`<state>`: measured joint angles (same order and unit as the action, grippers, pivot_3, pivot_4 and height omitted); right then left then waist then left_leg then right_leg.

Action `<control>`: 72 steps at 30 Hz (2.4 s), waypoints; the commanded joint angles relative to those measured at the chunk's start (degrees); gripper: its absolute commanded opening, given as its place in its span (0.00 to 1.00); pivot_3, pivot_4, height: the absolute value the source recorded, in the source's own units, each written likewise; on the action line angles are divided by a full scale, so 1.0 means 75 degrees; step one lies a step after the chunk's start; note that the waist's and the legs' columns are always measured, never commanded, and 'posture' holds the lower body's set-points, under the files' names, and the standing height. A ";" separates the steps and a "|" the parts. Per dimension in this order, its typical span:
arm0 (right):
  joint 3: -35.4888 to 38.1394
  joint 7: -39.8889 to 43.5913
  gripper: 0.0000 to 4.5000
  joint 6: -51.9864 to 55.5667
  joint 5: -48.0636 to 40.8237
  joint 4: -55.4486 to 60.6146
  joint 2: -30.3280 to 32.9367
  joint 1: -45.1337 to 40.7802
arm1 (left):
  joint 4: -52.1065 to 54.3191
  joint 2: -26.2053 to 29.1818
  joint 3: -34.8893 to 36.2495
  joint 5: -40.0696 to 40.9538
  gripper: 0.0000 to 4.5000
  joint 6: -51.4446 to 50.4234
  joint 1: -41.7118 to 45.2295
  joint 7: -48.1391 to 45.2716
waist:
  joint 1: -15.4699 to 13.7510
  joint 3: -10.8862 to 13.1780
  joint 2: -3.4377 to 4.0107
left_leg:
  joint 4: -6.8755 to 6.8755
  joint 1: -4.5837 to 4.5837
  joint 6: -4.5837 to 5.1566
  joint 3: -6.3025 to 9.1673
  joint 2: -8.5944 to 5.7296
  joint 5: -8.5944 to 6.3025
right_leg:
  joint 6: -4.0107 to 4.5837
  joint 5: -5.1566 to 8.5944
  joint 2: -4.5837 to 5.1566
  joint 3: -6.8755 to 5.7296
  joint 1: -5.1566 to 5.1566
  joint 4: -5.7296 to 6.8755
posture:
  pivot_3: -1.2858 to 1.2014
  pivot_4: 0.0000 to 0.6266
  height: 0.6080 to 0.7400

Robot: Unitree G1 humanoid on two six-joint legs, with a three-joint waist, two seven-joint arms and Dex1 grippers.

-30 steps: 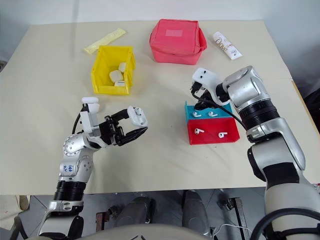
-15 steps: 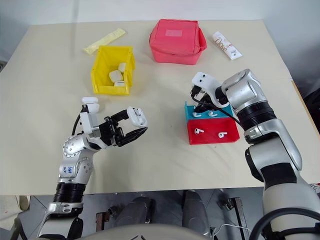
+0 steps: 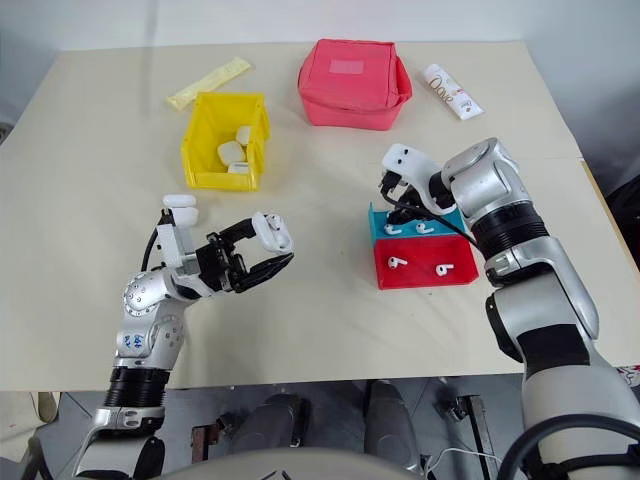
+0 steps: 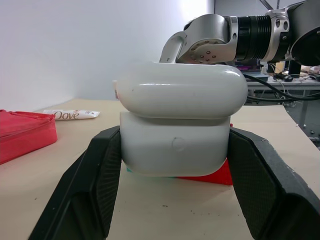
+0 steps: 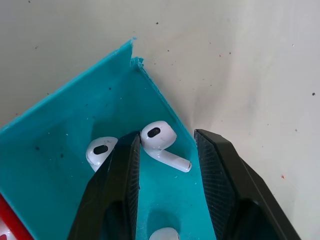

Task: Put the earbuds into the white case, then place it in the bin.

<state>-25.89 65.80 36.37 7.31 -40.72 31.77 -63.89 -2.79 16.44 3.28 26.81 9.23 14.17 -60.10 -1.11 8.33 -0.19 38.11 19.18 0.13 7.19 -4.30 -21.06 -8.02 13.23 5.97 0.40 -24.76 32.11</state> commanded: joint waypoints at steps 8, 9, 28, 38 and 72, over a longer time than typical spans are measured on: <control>0.0332 -0.0068 0.10 -0.0166 0.0094 -0.0108 -0.0105 -0.0078 | -0.0028 0.0035 -0.0028 0.0058 0.62 0.0131 0.0215 -0.0045 | -0.0005 -0.0002 0.0002 | 0.0000 -0.0001 0.0000 0.0000 -0.0001 0.0000 | 0.0000 0.0000 0.0000 -0.0001 0.0001 0.0001 | 0.52 0.24 1.00; 0.0451 -0.0113 0.10 -0.0161 0.0043 -0.0012 -0.0068 -0.0081 | -0.0114 0.0013 -0.0043 0.0050 0.62 0.0154 0.0285 -0.0069 | -0.0006 -0.0002 0.0003 | 0.0000 0.0000 0.0000 0.0001 0.0000 0.0000 | 0.0000 0.0000 0.0000 -0.0001 0.0000 0.0001 | 0.52 0.24 1.00; 0.5372 -0.1806 0.10 0.2736 -0.5735 0.9604 -0.0547 0.4754 | -0.3219 -0.0848 -0.0408 0.0081 0.62 0.0539 0.2713 -0.1817 | -0.0049 -0.0003 0.0002 | 0.0007 0.0000 0.0003 0.0006 0.0000 -0.0002 | -0.0003 -0.0002 0.0018 -0.0019 0.0010 0.0001 | 0.52 0.24 1.00; 0.6014 -0.4892 0.10 0.3492 -0.8876 1.1070 -0.2245 0.5854 | -0.3806 -0.1228 -0.0512 0.0088 0.62 0.0430 0.3341 -0.2541 | -0.0054 -0.0003 0.0002 | 0.0007 -0.0002 0.0012 0.0011 -0.0008 0.0000 | -0.0003 -0.0002 0.0025 -0.0020 0.0013 0.0002 | 0.52 0.24 1.00; 0.4654 -0.5326 0.10 0.1644 -0.8830 0.9740 -0.1093 0.7381 | -0.2590 -0.1556 -0.0336 0.0458 0.62 -0.0311 0.3199 -0.2458 | -0.0050 -0.0003 0.0001 | 0.0005 -0.0006 0.0019 0.0006 -0.0007 -0.0001 | -0.0004 -0.0002 0.0020 -0.0018 0.0017 -0.0001 | 0.52 0.24 1.00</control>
<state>9.20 26.93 47.62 -60.43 35.39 22.16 -10.21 -27.30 5.71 -0.59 26.92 5.85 37.21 -78.19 -1.48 8.30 -0.18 38.15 19.13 0.27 7.23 -4.36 -21.07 -8.05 13.21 6.13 0.26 -24.63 32.10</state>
